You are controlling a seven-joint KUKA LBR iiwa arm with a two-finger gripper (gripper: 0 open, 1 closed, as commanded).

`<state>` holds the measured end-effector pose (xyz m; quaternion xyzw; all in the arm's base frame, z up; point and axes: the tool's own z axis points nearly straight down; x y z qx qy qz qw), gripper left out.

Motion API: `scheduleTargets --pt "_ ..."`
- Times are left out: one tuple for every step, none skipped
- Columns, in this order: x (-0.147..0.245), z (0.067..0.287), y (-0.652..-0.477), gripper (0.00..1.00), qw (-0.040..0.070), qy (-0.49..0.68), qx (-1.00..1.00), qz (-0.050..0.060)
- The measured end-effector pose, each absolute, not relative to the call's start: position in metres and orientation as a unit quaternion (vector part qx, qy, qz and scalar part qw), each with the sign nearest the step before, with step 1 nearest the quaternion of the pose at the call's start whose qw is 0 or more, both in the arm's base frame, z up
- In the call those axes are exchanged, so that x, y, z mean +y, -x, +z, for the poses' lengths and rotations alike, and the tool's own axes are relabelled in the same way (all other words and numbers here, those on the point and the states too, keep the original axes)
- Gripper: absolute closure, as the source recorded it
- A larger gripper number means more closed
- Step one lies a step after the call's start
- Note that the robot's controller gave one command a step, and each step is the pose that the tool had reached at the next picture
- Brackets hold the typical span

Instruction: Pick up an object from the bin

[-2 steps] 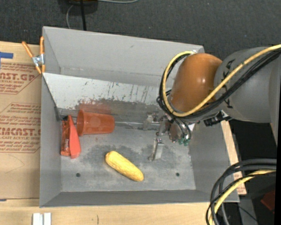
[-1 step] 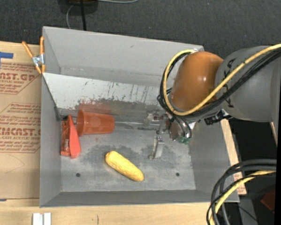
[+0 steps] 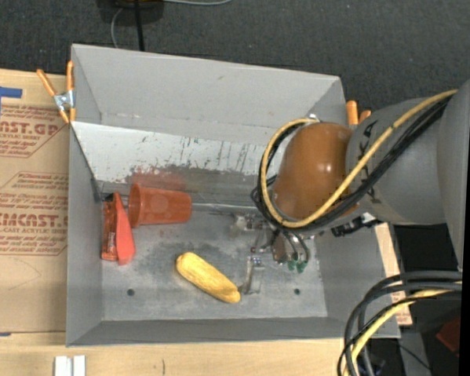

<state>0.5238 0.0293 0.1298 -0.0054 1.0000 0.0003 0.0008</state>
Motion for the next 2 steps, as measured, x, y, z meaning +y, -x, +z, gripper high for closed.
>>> scheduleTargets --pt "0.059 0.117 -0.509 0.00 -0.004 -0.013 1.000 0.000" --pt "0.076 0.082 -0.493 0.00 0.002 -0.029 1.000 0.001"
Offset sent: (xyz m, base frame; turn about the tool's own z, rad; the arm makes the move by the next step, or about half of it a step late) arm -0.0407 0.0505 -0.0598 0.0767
